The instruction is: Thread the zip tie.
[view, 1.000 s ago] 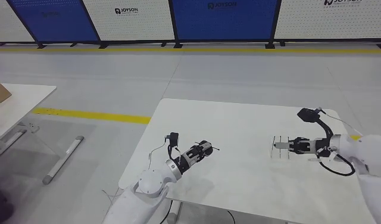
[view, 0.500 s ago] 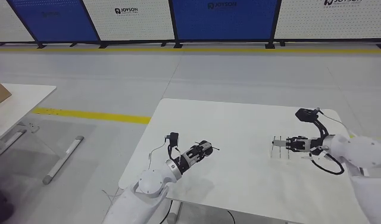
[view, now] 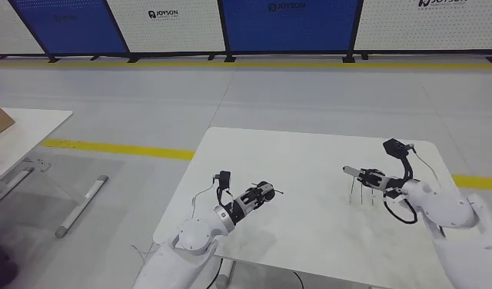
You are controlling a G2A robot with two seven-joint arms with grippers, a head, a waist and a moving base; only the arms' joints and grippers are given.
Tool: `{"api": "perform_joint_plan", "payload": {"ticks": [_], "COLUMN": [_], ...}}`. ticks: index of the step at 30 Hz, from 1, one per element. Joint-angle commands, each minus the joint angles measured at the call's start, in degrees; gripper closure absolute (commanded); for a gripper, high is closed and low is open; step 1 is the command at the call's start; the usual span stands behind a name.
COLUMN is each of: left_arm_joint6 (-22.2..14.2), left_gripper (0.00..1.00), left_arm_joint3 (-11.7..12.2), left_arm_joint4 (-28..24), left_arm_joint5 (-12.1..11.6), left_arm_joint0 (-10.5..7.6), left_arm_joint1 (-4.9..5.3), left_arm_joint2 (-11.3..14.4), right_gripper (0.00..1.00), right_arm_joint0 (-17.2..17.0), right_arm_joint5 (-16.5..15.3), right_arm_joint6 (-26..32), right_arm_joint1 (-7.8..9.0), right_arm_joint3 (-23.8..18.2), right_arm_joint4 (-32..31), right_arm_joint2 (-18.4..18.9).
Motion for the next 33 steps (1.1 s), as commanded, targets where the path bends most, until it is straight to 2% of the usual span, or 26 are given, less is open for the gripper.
{"api": "perform_joint_plan", "payload": {"ticks": [1,10,11,13,14,18,20,22,23,33], "left_arm_joint6": [0.0,0.0,0.0,0.0,0.0,0.0,0.0,0.0,0.0,0.0], "left_gripper": [1.0,1.0,1.0,1.0,1.0,1.0,1.0,1.0,1.0,1.0], "left_arm_joint3": [0.0,0.0,0.0,0.0,0.0,0.0,0.0,0.0,0.0,0.0], "left_arm_joint4": [0.0,0.0,0.0,0.0,0.0,0.0,0.0,0.0,0.0,0.0], "left_arm_joint5": [0.0,0.0,0.0,0.0,0.0,0.0,0.0,0.0,0.0,0.0], "left_arm_joint0": [0.0,0.0,0.0,0.0,0.0,0.0,0.0,0.0,0.0,0.0], "left_arm_joint1": [0.0,0.0,0.0,0.0,0.0,0.0,0.0,0.0,0.0,0.0], "left_arm_joint2": [0.0,0.0,0.0,0.0,0.0,0.0,0.0,0.0,0.0,0.0], "right_gripper": [0.0,0.0,0.0,0.0,0.0,0.0,0.0,0.0,0.0,0.0], "right_arm_joint0": [1.0,0.9,0.5,-0.5,-0.9,1.0,2.3,3.7,4.5,4.7], "right_arm_joint5": [0.2,0.3,0.3,4.2,7.8,11.7,11.3,7.5,7.1,7.7], "right_arm_joint6": [1.0,0.6,-1.5,-5.6,-6.4,0.1,4.2,10.9,12.3,12.2], "right_arm_joint1": [-0.27,-0.27,-0.2,-0.08,-0.05,0.29,0.49,0.8,0.91,0.95], "right_arm_joint3": [1.7,1.5,0.0,-2.5,-4.1,-6.4,-7.0,-7.2,-7.1,-7.2], "right_arm_joint4": [0.4,0.1,-3.3,-10.8,-15.3,-24.9,-28.1,-30.0,-31.2,-32.1], "right_arm_joint2": [-1.3,-1.4,-1.9,-2.7,-3.6,-5.3,-5.9,-6.6,-6.5,-6.3]}}
